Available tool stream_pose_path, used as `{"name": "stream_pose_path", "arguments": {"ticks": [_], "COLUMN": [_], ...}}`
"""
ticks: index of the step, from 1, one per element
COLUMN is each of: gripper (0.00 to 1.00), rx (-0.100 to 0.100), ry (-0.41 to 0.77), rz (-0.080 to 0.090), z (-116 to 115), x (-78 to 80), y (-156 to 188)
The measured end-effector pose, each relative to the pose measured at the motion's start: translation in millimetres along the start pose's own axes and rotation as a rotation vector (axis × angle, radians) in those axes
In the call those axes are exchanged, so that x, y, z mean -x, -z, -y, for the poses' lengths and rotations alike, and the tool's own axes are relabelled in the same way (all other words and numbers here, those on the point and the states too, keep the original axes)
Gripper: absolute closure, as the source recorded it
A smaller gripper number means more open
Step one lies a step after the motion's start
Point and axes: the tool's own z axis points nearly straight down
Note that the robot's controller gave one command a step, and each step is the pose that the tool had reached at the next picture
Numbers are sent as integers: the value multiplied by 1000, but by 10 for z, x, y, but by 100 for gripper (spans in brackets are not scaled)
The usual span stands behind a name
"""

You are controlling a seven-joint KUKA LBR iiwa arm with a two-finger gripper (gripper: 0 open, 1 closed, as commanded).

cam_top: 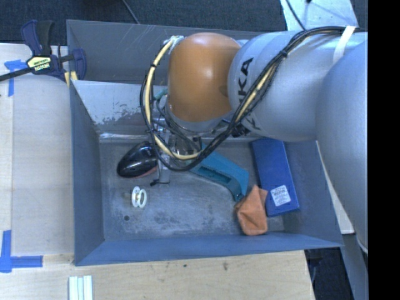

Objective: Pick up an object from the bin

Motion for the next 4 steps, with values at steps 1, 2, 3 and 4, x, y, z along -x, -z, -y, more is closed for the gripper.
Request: {"name": "stream_pose_path", "arguments": {"ticks": [1,2,3,4], "gripper": [0,0,0,100], "rx": [2,3,1,1], "ry": [-3,63,308,394], "rz": [8,15,11,9], "z": [7,-68,-86,110], "x": [17,114,79,338], "y": [52,-267,-576,-1046]}}
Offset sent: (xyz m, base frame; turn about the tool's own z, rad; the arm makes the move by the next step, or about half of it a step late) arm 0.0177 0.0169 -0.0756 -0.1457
